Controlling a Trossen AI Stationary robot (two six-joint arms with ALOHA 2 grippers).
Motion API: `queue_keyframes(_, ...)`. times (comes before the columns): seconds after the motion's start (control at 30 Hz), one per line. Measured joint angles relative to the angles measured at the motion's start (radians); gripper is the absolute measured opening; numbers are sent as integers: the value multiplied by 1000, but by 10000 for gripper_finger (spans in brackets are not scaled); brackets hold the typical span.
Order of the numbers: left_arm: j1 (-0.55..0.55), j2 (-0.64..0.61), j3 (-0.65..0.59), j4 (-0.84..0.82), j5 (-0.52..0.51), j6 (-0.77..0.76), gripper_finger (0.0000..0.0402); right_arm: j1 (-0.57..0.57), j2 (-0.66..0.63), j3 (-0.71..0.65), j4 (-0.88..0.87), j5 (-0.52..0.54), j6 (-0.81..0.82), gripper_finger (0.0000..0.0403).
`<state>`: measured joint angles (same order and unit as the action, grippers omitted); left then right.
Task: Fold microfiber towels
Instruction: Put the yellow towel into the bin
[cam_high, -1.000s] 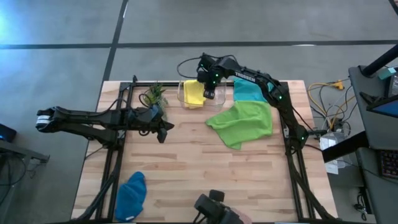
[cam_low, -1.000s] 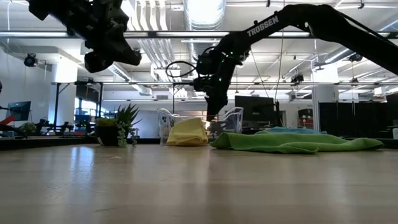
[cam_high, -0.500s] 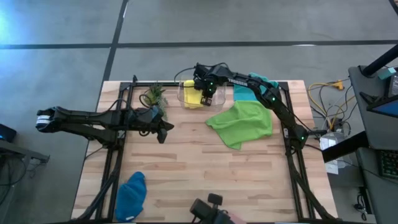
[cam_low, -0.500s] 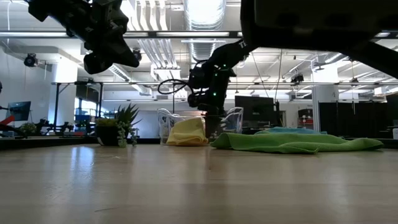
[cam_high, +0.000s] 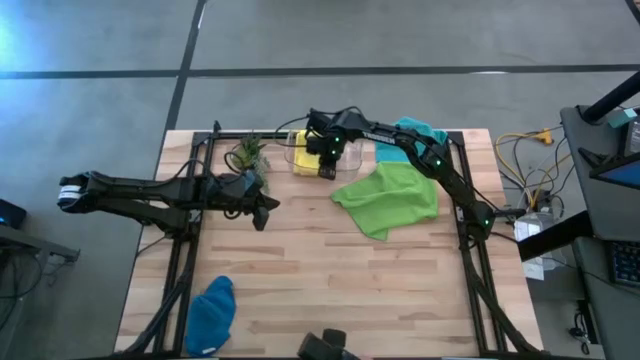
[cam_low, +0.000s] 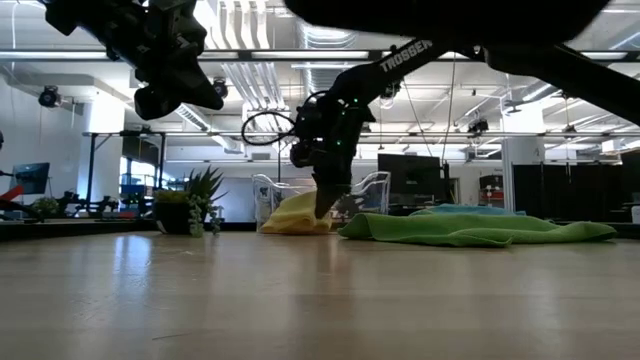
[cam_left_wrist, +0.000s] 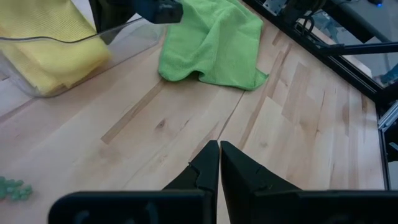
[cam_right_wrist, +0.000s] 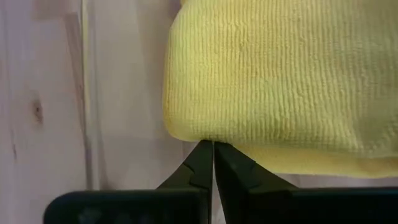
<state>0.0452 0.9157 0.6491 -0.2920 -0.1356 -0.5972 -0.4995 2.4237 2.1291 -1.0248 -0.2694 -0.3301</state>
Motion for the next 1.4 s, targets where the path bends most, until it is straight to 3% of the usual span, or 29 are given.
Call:
queue_keyframes(0.17, 0, -3, 0, -1, 0, -5, 0, -11, -3, 74, -53, 40, 51, 8)
queue_keyframes(0.37, 0, -8, 0, -3, 1, -25, 0, -42, -6, 171, -55, 278, 15, 8)
queue_keyframes(0.67, 0, -6, 0, -2, 1, -25, 0, -24, 67, 141, -96, 318, 0, 8)
queue_keyframes(1.23, 0, 0, -2, -1, 0, -24, 0, -32, 69, 152, -86, 1, 20, 8)
queue_keyframes(1.4, 0, 0, -2, -1, 0, -24, 0, -42, 66, 227, -90, 45, 35, 8)
